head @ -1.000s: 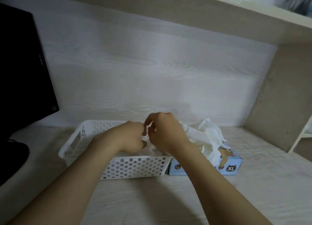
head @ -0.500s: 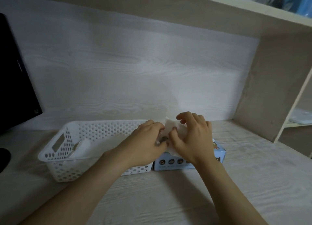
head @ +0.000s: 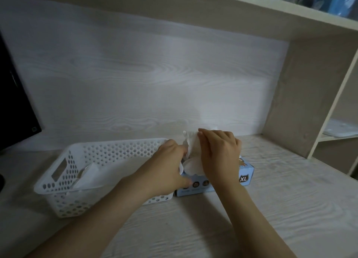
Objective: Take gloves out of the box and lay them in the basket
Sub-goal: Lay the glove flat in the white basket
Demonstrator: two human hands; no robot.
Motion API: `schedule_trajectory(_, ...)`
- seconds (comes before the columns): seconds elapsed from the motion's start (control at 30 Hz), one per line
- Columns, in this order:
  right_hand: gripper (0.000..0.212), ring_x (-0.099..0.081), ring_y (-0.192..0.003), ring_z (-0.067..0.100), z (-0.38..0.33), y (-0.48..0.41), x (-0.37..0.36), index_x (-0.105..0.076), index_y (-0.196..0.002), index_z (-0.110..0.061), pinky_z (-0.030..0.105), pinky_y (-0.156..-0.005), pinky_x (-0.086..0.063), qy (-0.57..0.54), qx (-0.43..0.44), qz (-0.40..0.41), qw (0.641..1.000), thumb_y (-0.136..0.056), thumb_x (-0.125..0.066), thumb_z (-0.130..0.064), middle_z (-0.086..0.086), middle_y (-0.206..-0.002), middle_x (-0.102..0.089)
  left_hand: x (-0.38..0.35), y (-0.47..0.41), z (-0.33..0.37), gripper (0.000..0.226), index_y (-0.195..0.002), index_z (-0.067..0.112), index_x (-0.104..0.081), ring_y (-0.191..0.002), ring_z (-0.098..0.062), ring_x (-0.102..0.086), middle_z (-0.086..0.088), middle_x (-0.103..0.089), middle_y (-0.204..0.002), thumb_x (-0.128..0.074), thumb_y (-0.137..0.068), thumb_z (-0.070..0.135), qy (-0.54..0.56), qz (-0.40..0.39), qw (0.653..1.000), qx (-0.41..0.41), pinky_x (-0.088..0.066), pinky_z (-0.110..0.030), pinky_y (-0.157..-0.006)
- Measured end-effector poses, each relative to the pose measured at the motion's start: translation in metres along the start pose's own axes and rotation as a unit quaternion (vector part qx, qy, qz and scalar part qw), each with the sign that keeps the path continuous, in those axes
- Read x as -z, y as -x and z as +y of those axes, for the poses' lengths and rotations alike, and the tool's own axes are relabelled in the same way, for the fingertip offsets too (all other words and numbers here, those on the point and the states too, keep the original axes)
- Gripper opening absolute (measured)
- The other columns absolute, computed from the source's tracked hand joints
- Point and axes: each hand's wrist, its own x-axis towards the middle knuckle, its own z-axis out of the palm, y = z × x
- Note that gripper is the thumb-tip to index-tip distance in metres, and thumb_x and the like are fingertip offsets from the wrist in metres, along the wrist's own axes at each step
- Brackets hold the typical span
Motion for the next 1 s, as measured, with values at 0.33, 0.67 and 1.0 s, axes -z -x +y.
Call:
schedule_trajectory(0.33, 0.019, -0.058, -0.100, 0.021, -0.005, -0.001, 0.007, -0.075, -0.108, -0.021, 0.033, -0.088, -0.034, -0.069, -0.016, 0.051, 0.996, -0.100, -0.058, -0.020, -0.005, -0.108, -0.069, -0.002, 0.003, 0.009, 0.076, -0.149, 0.030, -0.035, -0.129, -0.018, -0.042, 0.008, -0.043, -0.141, -0.076, -0.087, 0.047, -0.020, 0.069, 0.997, 0.027, -0.043, -0.035, -0.101)
schedule_trajectory(0.67, 0.016, -0.061, -0.096, 0.011, -0.013, -0.001, 0.014, -0.079, -0.104, -0.029, 0.049, -0.086, -0.052, -0.163, -0.079, 0.045, 0.982, -0.097, -0.065, -0.027, -0.012, -0.099, -0.067, -0.001, -0.001, 0.007, 0.073, -0.154, 0.042, -0.031, -0.132, -0.010, -0.048, 0.016, -0.047, -0.148, -0.065, -0.096, 0.015, 0.061, 0.085, 0.993, -0.054, -0.044, -0.039, -0.112)
schedule_trajectory(1.0, 0.014, -0.069, -0.080, 0.004, -0.018, -0.004, 0.017, -0.076, -0.101, -0.018, 0.011, -0.067, -0.047, -0.224, -0.142, 0.021, 0.964, -0.102, -0.062, -0.015, -0.016, -0.084, -0.073, -0.002, -0.007, 0.005, 0.033, -0.119, 0.024, -0.064, -0.112, -0.007, -0.060, 0.014, -0.055, -0.120, -0.068, -0.091, 0.008, 0.058, 0.063, 0.991, -0.106, -0.054, -0.032, -0.100)
